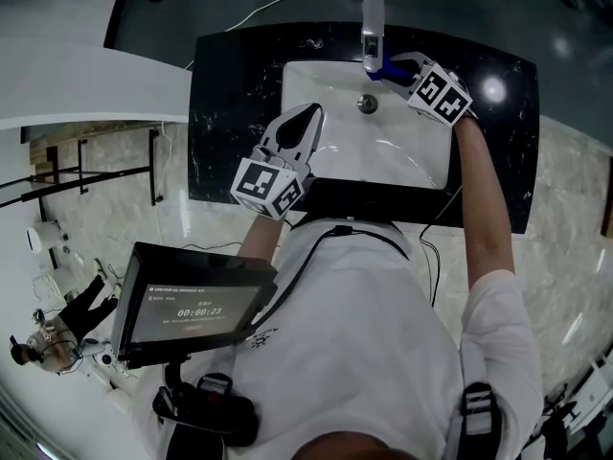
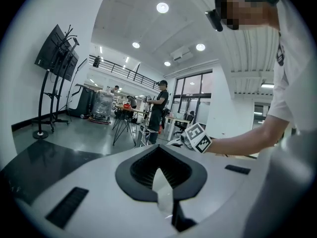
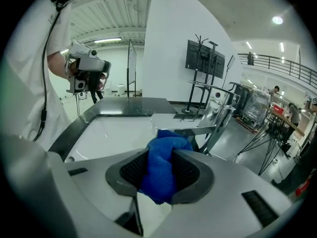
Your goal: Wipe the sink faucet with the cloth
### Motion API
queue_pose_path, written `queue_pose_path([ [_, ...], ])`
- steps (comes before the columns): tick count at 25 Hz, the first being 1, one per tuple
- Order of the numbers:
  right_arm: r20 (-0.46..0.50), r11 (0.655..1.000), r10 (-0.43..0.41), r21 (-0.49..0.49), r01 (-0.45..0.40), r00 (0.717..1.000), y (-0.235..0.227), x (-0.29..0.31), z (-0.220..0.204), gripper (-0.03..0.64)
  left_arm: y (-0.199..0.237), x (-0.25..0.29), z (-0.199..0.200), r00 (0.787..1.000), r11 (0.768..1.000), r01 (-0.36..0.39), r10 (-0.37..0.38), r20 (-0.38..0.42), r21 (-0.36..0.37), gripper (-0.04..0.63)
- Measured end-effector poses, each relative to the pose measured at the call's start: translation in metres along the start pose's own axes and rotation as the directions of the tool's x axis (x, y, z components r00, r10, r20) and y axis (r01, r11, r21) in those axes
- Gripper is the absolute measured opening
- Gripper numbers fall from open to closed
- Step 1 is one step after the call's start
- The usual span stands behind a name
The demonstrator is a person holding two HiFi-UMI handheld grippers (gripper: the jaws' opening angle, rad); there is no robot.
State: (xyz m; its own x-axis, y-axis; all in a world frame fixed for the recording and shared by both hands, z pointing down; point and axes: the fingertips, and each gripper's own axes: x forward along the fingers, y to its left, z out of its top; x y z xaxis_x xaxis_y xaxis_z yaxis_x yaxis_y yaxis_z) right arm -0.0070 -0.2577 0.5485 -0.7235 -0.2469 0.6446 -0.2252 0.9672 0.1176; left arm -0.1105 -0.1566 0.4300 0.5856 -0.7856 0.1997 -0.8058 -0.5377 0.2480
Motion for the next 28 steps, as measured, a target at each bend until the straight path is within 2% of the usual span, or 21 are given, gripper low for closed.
queue_pose_path([
  [6, 0.018, 0.994, 0.11, 0.006, -0.11, 0.994, 0.035, -0.008, -0.002, 0.126, -0.005, 0.003, 0.001, 1.0, 1.0, 0.015, -0.015, 0.001, 0.001, -0.012],
  [9, -0.026, 0.992, 0.123, -0.003, -0.124, 0.992, 0.037, -0.01, -0.008, 0.126, -0.006, 0.004, 0.001, 1.0, 1.0, 0.022, -0.022, 0.001, 0.003, -0.012],
  [14, -0.114, 0.999, 0.037, -0.017, -0.039, 0.993, 0.002, 0.0, -0.024, 0.126, -0.008, 0.003, -0.001, 1.0, 1.0, 0.022, -0.022, -0.003, 0.002, -0.012],
  [17, -0.081, 0.999, -0.036, 0.003, 0.037, 0.996, -0.024, 0.007, -0.018, 0.126, -0.004, 0.0, -0.003, 1.0, 1.0, 0.01, -0.01, -0.002, 0.002, -0.012],
  [20, -0.04, 0.998, -0.061, 0.029, 0.062, 0.997, -0.037, 0.012, -0.011, 0.126, -0.001, -0.003, -0.006, 1.0, 1.0, 0.0, 0.0, -0.009, 0.002, -0.012],
  [28, 0.009, 0.997, 0.064, 0.049, -0.064, 0.998, -0.002, 0.01, -0.009, 0.126, -0.001, -0.004, -0.007, 1.0, 1.0, 0.002, -0.002, -0.006, 0.0, -0.012],
])
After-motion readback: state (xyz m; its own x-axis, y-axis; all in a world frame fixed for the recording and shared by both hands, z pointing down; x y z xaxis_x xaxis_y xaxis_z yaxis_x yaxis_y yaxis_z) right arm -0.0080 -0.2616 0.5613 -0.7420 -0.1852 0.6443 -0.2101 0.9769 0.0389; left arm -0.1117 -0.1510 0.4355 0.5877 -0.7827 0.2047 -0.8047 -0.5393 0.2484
